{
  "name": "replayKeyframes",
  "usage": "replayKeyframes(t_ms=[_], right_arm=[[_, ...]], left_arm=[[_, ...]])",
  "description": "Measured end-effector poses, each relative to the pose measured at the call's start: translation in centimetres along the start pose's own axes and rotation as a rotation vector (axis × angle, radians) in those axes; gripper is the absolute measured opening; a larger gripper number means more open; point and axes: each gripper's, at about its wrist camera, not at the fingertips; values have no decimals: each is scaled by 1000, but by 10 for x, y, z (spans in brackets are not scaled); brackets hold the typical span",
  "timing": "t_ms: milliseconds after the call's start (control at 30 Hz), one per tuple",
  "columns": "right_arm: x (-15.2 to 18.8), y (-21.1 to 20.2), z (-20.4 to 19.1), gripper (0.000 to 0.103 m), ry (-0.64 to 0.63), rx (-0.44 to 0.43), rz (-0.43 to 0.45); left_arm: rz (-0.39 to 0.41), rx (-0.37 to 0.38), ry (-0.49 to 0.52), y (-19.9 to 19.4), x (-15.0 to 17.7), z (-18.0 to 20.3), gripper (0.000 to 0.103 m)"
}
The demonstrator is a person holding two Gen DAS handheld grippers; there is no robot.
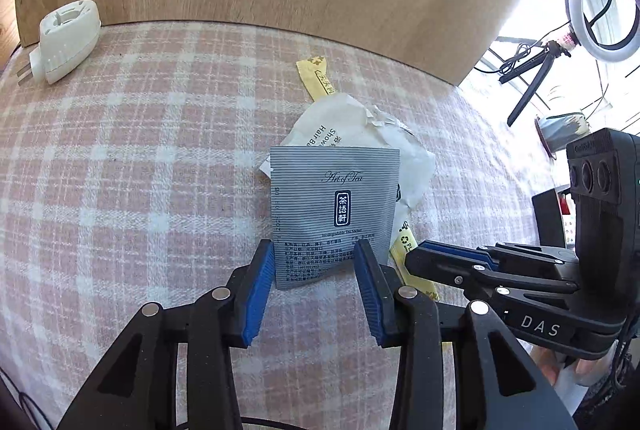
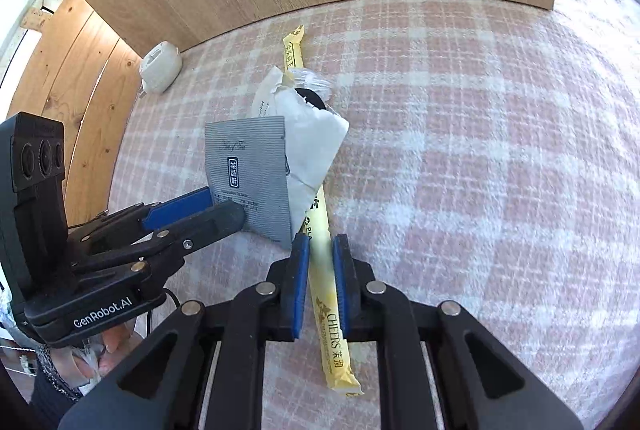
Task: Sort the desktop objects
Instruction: 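Grasp the grey tea packet with the left gripper while the right gripper grasps the white packet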
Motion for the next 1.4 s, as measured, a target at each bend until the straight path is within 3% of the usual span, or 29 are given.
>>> replayKeyframes(t_ms=[100, 267, 367, 467, 533, 667, 767, 833, 1200, 1400], right_arm=[[8, -9, 15, 13, 37, -42, -18], [1, -28, 34, 20, 143, -101, 50], [-14, -29, 33, 31, 166, -124, 62], [-30, -21, 27, 33, 169, -125, 49], [-41, -15, 23, 35, 170, -140, 26], [-51, -9, 15, 36, 166, -125, 22], [-55, -14, 4, 35, 141, -173, 39], [-57, -17, -3, 35, 109, -182, 39], [-70, -5, -25, 34, 53, -182, 29], [-75, 4, -36, 13, 42, -205, 21]], left_arm=[[9, 14, -12, -13, 7, -4, 23], [19, 28, -34, -26, 10, -9, 22], [18, 14, -26, -27, 10, -5, 22], [23, -12, -19, -27, 8, -5, 36], [27, -32, -31, -26, 6, -7, 51], [18, -14, -70, -19, 4, -17, 53], [20, 2, -60, -15, 6, -16, 45], [18, 18, -54, -15, 8, -14, 31], [69, 22, -56, -29, 17, -17, 10], [84, 35, -78, -45, 30, -24, 4]])
Point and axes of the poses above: each gripper's, at about its wrist camera, not at the fingertips, and y roughly the way its jaws point, z to its right, x to its underside, and after that the axes turned 9 degrees about x, right-handed
